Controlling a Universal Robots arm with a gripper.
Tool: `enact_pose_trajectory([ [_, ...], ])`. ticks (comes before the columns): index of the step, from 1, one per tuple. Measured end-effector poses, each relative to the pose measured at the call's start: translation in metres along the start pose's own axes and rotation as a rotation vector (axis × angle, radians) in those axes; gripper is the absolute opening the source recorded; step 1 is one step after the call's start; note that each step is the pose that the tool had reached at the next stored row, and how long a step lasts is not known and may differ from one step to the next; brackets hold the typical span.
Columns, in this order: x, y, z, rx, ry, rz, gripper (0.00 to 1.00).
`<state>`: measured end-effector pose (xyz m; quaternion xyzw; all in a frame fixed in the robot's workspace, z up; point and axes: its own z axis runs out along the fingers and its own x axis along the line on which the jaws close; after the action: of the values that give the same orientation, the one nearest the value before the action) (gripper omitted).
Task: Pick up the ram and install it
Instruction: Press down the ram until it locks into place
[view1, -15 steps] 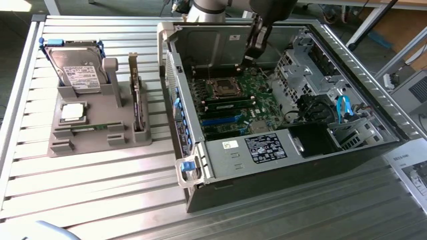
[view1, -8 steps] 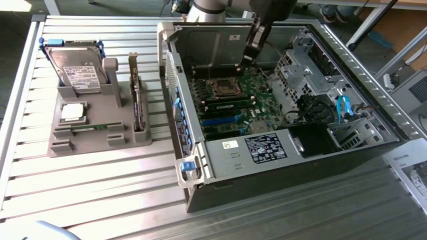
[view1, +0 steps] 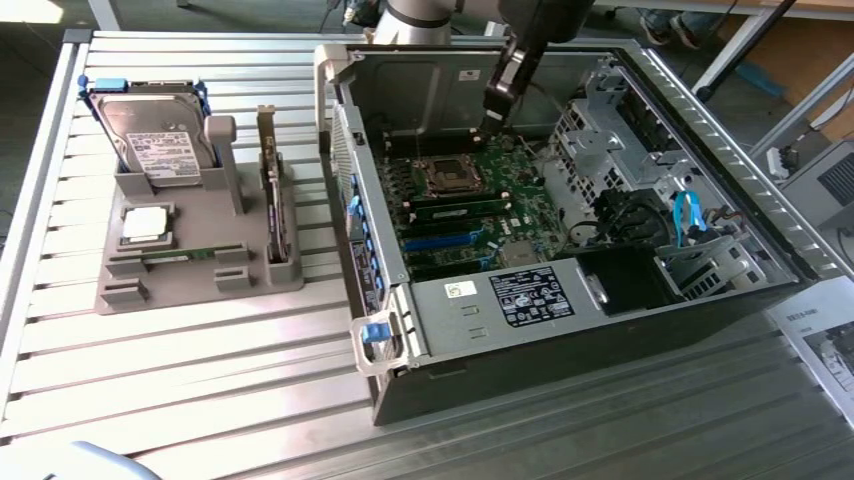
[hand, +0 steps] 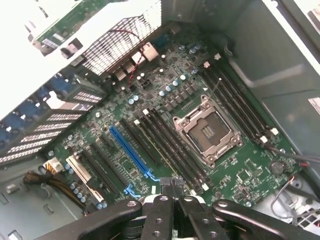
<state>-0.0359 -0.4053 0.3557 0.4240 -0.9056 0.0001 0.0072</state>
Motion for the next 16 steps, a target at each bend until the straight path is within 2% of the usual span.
enact_pose_trajectory([
  [16,0.0,0.0,0.0011,-0.0029,-0.0013,0.222,0.1],
])
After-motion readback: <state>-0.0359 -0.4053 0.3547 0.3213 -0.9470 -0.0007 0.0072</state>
